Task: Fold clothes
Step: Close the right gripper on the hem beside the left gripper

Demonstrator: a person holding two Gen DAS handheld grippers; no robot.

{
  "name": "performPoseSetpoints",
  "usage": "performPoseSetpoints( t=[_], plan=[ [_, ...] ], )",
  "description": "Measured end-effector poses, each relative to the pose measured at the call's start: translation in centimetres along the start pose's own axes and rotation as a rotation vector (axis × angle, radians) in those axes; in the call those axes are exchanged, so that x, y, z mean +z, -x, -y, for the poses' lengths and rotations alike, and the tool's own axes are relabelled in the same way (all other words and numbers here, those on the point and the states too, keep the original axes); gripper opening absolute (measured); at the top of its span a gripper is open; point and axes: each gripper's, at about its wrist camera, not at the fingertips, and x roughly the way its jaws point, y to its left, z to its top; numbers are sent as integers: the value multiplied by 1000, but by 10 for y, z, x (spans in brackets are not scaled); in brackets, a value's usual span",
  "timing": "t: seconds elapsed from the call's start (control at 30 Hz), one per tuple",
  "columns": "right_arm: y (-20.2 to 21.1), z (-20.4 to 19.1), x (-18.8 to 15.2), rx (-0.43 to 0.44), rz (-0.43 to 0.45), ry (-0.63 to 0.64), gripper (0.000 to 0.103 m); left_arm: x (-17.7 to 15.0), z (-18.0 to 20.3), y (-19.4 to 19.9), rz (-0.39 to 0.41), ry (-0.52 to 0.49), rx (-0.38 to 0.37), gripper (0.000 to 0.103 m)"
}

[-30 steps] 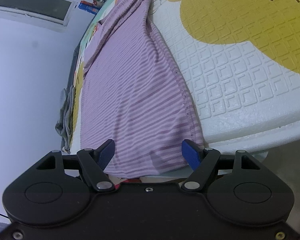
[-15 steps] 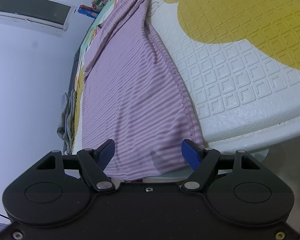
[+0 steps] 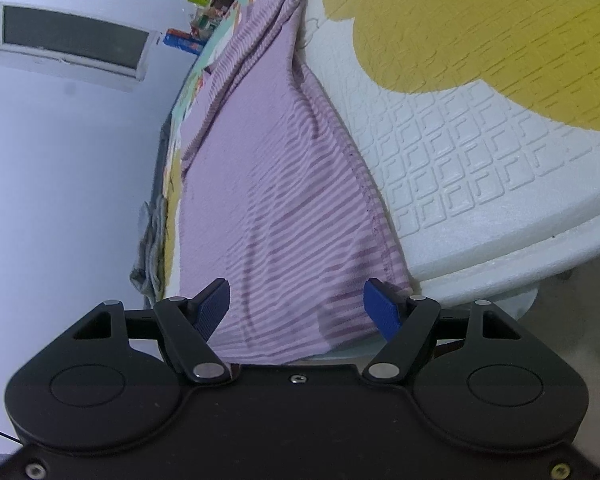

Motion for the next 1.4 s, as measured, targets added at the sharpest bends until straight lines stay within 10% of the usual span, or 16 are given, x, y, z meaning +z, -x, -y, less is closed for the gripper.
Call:
performPoseSetpoints(
  t=[1.4],
  plan=[
    [-30,43,-29,123,-23,-281,64,28,26,39,92,-24,0,15]
  ],
)
